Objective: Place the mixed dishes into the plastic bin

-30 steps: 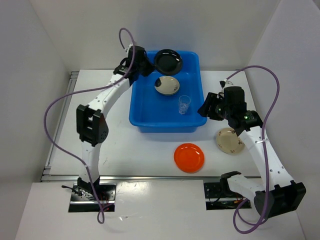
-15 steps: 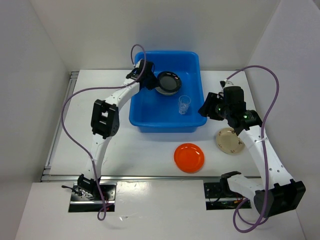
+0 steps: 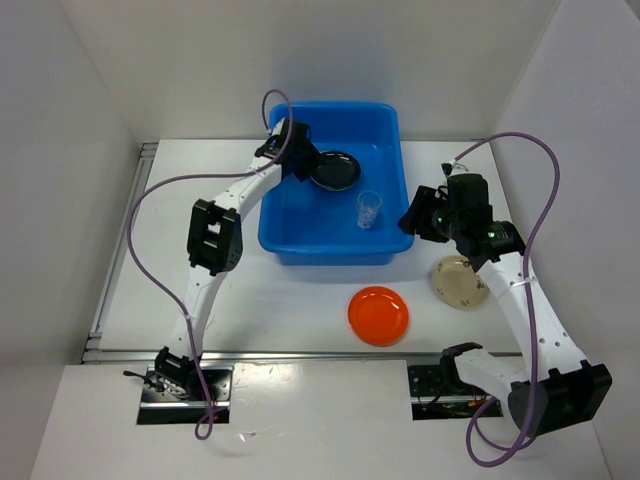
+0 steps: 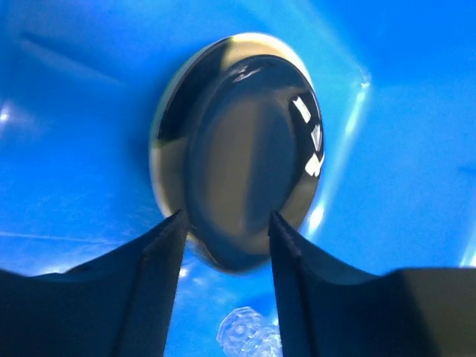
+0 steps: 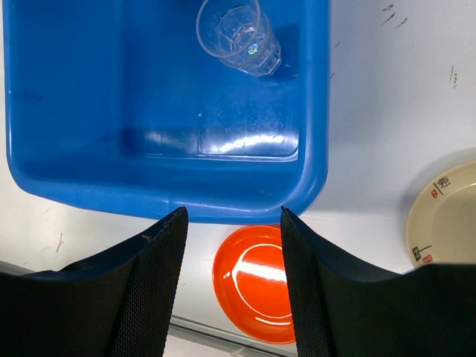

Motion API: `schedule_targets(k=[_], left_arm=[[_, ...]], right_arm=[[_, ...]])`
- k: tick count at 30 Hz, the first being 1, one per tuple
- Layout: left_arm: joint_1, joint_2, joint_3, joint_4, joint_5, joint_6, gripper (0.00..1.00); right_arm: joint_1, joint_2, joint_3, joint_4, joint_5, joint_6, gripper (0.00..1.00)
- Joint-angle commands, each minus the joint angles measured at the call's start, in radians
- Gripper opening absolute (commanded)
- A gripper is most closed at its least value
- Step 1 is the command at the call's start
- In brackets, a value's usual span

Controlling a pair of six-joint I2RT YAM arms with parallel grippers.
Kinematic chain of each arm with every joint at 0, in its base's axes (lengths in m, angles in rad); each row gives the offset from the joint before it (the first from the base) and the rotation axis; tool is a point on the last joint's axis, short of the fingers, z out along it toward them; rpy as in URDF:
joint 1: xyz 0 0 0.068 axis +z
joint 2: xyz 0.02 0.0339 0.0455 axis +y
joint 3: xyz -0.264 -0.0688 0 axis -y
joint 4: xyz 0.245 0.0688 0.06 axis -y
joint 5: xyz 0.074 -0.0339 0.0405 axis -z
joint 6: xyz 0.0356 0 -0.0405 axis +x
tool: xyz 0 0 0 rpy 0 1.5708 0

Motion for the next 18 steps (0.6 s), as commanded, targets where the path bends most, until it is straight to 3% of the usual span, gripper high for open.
schedule_targets(k=[1,5,9,13,14,18], left_arm=[[-0.003,-0.014,0.094,0.034,-0.003,0.010,0.59],[-0.003,-0.064,0.162,0.034,0.042,0.031,0.71],[-0.012,-0.213,0.156,0.034,0.051,0.086,0.74],[-0.046,-0.449,-0.069,0.122,0.040,0.129,0.74],[-0.064,-0.503,-0.212,0.143,0.040,0.129,0.73],[-0.101,-0.798,-0.552,0.181,0.040,0.129,0.71]], right_arm=[[0.010,-0.042,-0.014,-0.009,-0.002,0.007,0.59],[0.010,-0.054,-0.033,-0.009,-0.023,0.007,0.59],[0.010,-0.074,-0.033,-0.031,-0.023,-0.003,0.59],[0.010,-0.100,-0.043,-0.031,-0.045,-0.012,0.59],[0.010,-0.112,-0.053,-0.022,-0.045,-0.012,0.59],[0.010,-0.112,-0.063,-0.002,-0.045,0.010,0.59]])
